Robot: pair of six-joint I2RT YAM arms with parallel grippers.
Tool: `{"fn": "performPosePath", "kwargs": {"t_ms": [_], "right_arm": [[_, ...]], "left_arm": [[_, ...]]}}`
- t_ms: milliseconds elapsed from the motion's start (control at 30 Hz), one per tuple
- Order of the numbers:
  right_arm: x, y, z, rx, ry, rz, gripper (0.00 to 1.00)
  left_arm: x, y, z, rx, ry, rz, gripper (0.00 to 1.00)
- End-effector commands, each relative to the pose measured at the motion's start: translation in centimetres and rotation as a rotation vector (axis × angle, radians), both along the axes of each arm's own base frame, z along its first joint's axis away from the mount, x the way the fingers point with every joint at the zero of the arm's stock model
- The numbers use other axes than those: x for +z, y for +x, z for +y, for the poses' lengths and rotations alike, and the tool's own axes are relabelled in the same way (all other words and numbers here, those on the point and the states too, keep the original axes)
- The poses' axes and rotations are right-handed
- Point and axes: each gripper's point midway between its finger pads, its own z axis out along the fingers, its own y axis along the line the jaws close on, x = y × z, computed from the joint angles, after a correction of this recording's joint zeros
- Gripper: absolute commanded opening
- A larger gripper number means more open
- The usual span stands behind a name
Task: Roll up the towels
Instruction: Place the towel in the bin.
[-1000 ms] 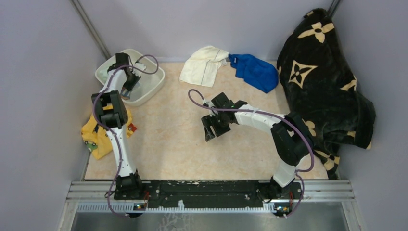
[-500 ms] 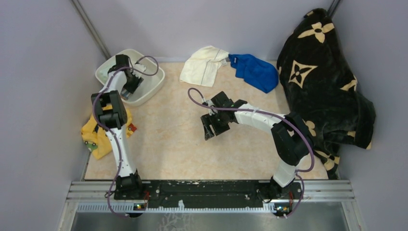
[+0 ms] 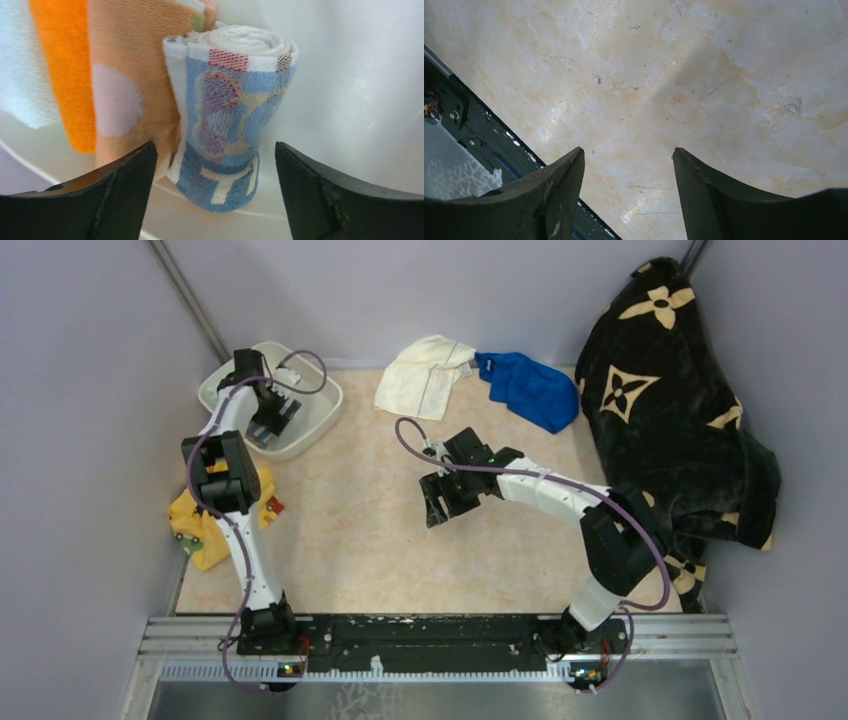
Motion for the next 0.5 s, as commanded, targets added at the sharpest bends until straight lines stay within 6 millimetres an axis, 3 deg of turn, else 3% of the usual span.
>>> {"fn": "performPosePath", "kwargs": {"t_ms": [0,133,233,267,367,467], "right_arm": [[2.5,1.0,0.0,-0.016,0.042,-0.093,0.65],[3.5,2.0,-0.9,-0.039,0.017,-0.157,0.66],[4.5,3.8,-1.9,-0.074,-0.008,-0.223,0.68],[4.8,4.6,-2.4,-0.101,-0.016,-0.245,0.68],[5.9,7.5,-4.0,-0.191,-0.024,-0.307,0.69],[7.0,9.6,-6.0,-0.305,-0.019,-0.356,0.70]], "left_arm": [[4.0,-0.1,-0.5,-0.006,-0.019,-0.073,0.97],[6.9,-0.1,-0.7,0.014,-0.025,-0.146,1.00],[10.8,0.0,-0.7,0.093,-0.045,-0.254,1.00],[13.0,-0.1,-1.2,0.114,-0.061,-0.314,1.00],[17.4,-0.5,-3.5,0.189,-0.146,-0.447,1.00],[19.1,-1.5,-8.4,0.218,-0.327,-0.473,1.00]]}}
